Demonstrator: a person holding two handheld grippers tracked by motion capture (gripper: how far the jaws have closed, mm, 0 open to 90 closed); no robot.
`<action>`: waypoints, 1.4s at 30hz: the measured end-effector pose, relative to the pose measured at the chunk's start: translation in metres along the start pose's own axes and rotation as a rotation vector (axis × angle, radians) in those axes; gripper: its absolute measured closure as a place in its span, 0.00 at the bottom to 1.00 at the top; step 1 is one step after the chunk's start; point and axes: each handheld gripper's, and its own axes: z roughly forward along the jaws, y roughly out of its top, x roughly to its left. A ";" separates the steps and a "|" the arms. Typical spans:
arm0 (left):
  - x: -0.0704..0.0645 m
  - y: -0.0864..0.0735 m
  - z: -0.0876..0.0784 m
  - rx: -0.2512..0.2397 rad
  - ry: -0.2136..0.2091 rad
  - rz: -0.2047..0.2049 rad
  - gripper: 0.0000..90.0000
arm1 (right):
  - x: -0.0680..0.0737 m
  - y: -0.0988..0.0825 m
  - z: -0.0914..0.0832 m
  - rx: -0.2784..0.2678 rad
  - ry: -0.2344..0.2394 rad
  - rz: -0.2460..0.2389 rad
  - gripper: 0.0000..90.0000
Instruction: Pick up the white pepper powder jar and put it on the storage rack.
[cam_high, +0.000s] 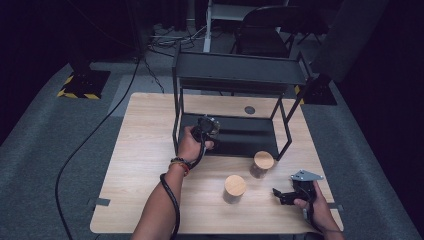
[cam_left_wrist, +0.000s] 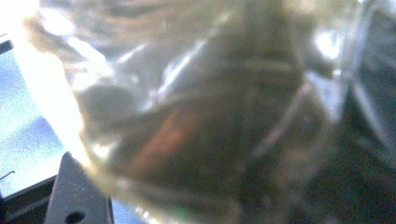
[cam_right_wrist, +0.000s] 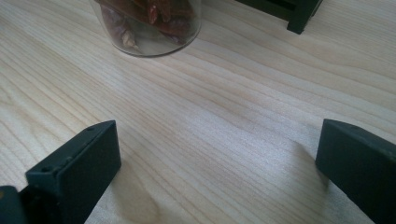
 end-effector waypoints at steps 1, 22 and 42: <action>0.000 0.000 0.000 -0.001 0.001 -0.002 0.33 | 0.000 0.000 0.000 0.000 0.000 0.000 0.00; -0.001 -0.002 0.000 0.016 0.013 0.008 0.29 | 0.000 0.000 0.000 0.000 0.000 0.000 0.00; -0.006 -0.007 -0.014 -0.011 0.082 0.059 0.04 | 0.000 0.000 0.000 0.000 0.000 0.000 0.00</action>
